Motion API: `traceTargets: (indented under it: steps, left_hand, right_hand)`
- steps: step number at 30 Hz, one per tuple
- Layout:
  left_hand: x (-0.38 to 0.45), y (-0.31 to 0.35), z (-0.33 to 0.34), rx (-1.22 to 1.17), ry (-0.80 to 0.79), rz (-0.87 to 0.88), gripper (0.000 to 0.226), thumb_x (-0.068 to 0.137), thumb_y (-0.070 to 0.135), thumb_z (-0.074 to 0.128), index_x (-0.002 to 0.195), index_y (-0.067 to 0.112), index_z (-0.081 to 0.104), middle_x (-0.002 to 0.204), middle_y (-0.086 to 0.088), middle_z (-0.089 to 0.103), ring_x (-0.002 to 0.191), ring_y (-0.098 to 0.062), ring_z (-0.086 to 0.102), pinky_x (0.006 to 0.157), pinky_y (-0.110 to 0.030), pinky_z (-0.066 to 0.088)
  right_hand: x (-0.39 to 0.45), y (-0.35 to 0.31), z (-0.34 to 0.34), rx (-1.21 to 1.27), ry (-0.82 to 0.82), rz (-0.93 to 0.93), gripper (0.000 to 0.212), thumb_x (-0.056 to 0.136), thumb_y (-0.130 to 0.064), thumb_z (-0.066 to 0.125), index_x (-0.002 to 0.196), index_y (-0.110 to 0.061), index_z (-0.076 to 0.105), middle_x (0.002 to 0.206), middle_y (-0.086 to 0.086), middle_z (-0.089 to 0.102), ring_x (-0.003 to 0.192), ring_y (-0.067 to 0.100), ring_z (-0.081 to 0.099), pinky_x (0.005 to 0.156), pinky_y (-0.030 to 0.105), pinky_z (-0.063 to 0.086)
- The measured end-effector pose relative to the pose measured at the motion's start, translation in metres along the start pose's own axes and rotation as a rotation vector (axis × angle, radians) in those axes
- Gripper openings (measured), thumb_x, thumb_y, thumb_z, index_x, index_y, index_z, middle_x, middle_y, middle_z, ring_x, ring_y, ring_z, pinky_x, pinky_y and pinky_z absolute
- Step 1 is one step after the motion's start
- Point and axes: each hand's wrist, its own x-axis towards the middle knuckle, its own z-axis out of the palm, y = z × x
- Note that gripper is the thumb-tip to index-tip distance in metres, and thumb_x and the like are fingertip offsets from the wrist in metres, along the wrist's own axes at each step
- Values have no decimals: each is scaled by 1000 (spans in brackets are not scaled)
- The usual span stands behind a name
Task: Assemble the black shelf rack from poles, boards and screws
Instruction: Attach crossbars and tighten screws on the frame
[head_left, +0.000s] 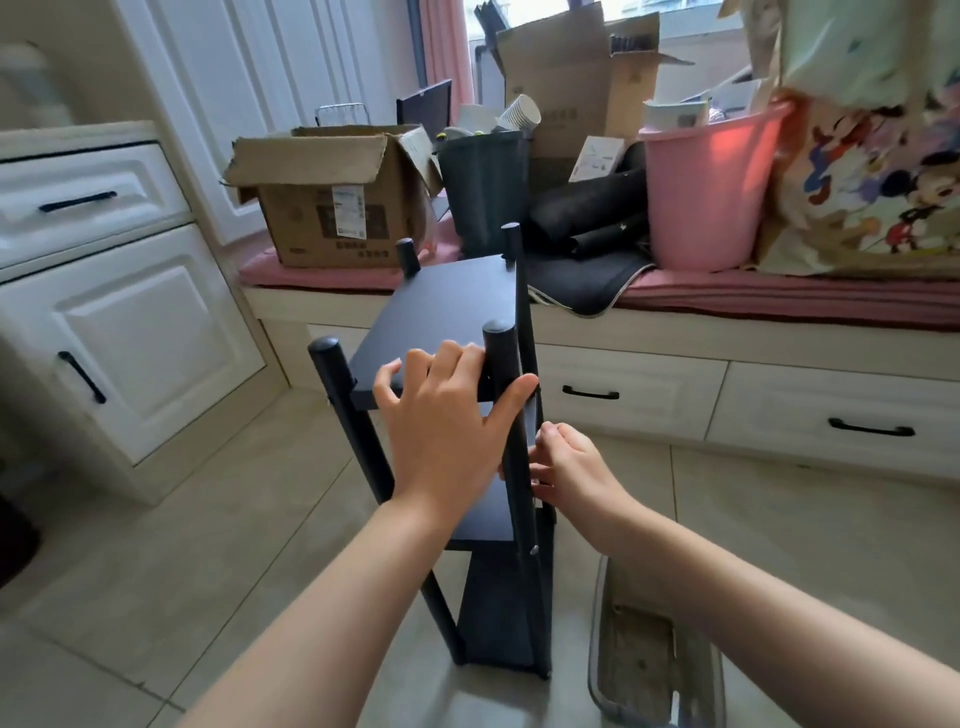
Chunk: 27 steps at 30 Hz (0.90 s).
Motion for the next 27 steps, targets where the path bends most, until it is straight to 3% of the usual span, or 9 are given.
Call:
traceTargets:
  steps: [4, 8, 15, 18, 22, 24, 27]
  left_hand:
    - [7, -37, -8, -52, 56, -39, 54, 93, 68, 40, 97, 21, 67, 98, 7, 63, 101, -23, 54, 105, -46, 27]
    - [12, -79, -19, -138, 50, -153, 50, 91, 71, 41, 91, 26, 62, 97, 12, 57, 105, -21, 50, 110, -47, 22]
    - [6, -150, -39, -286, 97, -386, 42, 81, 74, 44, 75, 33, 48, 86, 14, 53, 96, -14, 40, 105, -53, 32]
    - [-15, -182, -44, -381, 118, -492, 41, 75, 79, 50, 73, 38, 49, 82, 18, 50, 91, -9, 36, 96, -51, 42]
    - [-56, -227, -46, -621, 39, -712, 56, 56, 81, 67, 85, 33, 62, 95, 6, 66, 102, -19, 62, 92, -43, 53]
    - [-77, -252, -46, -693, -40, -795, 66, 48, 76, 74, 94, 29, 66, 98, 2, 72, 97, -17, 70, 87, -35, 57]
    - [-105, -284, -46, -715, -127, -846, 63, 47, 66, 80, 95, 28, 69, 85, 6, 76, 84, -8, 73, 72, -20, 55]
  right_hand:
    - [13, -2, 42, -95, 4, -15, 32, 107, -32, 31, 82, -16, 43, 74, 1, 68, 81, 23, 69, 81, 41, 50]
    - [22, 1, 90, -183, -11, -81, 32, 105, -33, 30, 88, -13, 50, 70, 0, 63, 68, 16, 52, 70, 33, 41]
    - [41, 4, 148, -269, -62, -178, 28, 107, -26, 30, 88, -12, 45, 72, 7, 68, 58, 0, 58, 60, 15, 43]
    - [50, 16, 166, -309, -104, -165, 27, 107, -26, 30, 89, -11, 43, 75, 14, 69, 67, 9, 61, 69, 24, 45]
    - [58, 41, 186, -418, -147, -134, 28, 107, -27, 33, 88, -12, 47, 95, 31, 64, 85, 31, 64, 82, 36, 49]
    - [59, 56, 196, -468, -172, -101, 28, 107, -26, 33, 87, -12, 47, 97, 31, 63, 95, 39, 61, 90, 44, 47]
    - [61, 81, 211, -523, -210, -70, 31, 107, -25, 34, 89, -3, 47, 100, 32, 61, 99, 43, 59, 94, 48, 44]
